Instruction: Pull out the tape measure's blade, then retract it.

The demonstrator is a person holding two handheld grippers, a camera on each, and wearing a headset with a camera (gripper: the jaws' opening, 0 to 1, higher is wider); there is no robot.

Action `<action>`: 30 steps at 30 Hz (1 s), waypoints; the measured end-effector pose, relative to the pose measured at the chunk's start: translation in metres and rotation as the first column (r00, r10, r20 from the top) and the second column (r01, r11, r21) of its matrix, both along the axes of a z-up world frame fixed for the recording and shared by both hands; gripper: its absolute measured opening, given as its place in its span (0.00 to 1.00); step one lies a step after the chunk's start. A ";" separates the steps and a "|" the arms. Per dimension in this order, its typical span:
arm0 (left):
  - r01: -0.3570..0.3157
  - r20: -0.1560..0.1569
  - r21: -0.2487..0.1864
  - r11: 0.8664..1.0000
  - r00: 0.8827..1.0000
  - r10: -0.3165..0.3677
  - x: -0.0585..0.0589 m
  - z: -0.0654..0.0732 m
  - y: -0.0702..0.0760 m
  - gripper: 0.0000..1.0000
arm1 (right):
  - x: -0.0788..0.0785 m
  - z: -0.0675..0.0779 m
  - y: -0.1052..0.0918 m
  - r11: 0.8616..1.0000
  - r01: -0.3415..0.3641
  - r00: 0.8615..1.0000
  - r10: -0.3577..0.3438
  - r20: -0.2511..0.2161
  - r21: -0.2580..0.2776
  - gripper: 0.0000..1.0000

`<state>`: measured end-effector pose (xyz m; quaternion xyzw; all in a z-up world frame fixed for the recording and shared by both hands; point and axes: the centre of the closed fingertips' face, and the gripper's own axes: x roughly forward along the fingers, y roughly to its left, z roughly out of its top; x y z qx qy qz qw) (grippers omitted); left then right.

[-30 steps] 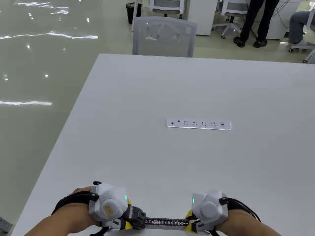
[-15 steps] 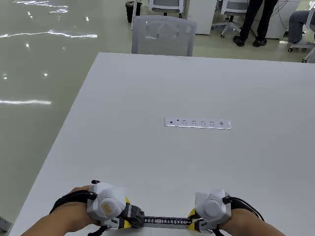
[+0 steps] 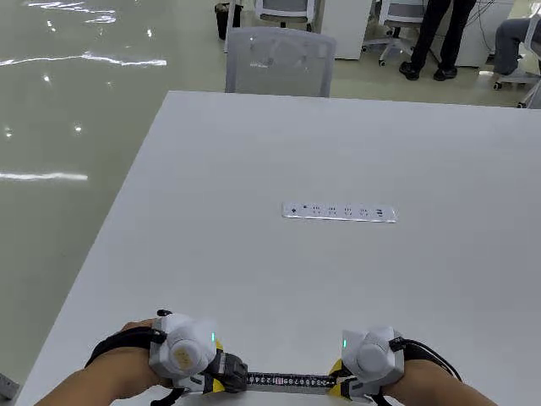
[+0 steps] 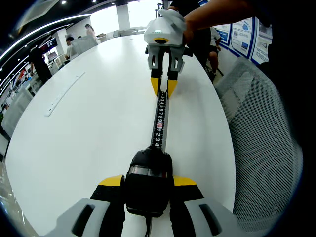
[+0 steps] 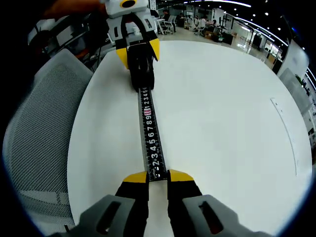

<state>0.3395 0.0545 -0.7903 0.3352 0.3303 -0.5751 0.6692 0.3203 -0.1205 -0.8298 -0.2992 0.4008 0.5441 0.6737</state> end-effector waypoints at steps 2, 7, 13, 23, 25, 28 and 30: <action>-0.001 0.000 -0.001 1.000 1.000 0.001 0.000 0.000 0.000 0.31 | 0.000 0.001 -0.001 1.000 0.001 1.000 -0.001 0.001 -0.001 0.12; 0.000 0.000 0.000 1.000 1.000 0.000 0.000 0.000 0.000 0.31 | 0.000 0.001 -0.007 1.000 -0.001 1.000 0.001 0.000 -0.009 0.12; 0.000 0.000 0.000 1.000 1.000 0.000 0.001 0.000 0.000 0.31 | 0.000 0.000 -0.014 1.000 0.012 1.000 -0.012 -0.001 -0.010 0.12; -0.001 0.001 0.001 1.000 1.000 0.001 0.001 0.000 0.000 0.31 | 0.000 0.000 -0.022 1.000 0.015 1.000 -0.015 0.000 -0.014 0.12; -0.001 0.001 0.001 1.000 1.000 0.001 0.001 0.000 0.000 0.31 | 0.000 0.000 -0.024 1.000 0.014 1.000 -0.014 0.000 -0.016 0.12; -0.002 0.001 0.001 1.000 1.000 0.002 0.001 0.000 0.000 0.31 | 0.000 0.001 -0.029 1.000 0.016 1.000 -0.016 0.000 -0.022 0.12; -0.002 0.000 0.001 1.000 1.000 0.002 0.001 0.000 0.000 0.31 | 0.000 0.001 -0.030 1.000 0.016 1.000 -0.016 0.001 -0.022 0.12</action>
